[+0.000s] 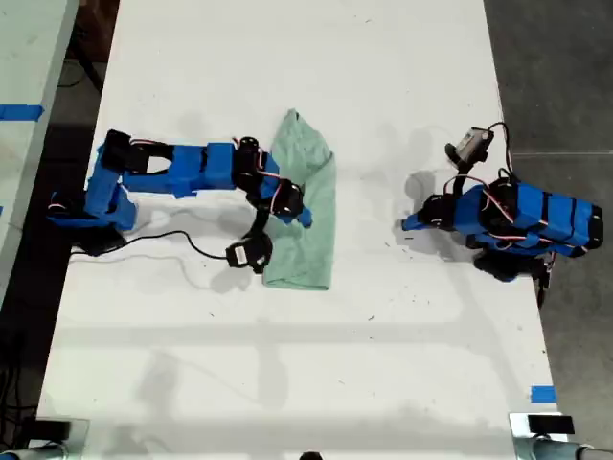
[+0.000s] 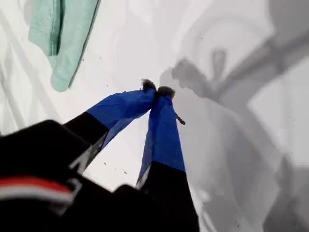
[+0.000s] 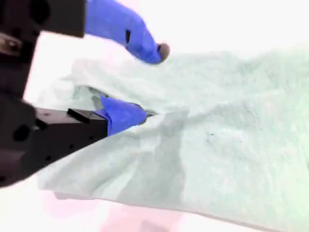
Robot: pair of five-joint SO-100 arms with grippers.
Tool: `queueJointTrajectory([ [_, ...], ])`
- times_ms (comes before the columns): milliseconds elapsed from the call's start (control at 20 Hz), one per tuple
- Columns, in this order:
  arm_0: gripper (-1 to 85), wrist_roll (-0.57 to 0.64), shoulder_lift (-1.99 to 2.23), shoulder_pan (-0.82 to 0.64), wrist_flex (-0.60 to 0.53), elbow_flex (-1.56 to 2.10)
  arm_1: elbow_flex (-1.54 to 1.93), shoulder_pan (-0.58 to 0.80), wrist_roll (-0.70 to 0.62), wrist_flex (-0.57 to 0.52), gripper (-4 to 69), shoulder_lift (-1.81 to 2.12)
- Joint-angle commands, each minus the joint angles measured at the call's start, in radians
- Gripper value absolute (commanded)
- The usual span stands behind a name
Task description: Fold t shirt
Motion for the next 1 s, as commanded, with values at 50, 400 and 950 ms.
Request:
queueJointTrajectory([
  [50,-0.1,-0.061,0.468,-0.057,0.014,0.238,0.040,0.002,0.006,-0.005,1.6,0.015],
  [400,-0.2,-0.216,1.453,0.008,-0.724,1.657,0.040,0.005,0.003,-0.005,1.6,0.015],
  [950,-0.2,-0.196,2.384,-0.057,-0.517,2.232,0.040,-0.002,0.014,-0.005,1.6,0.015],
])
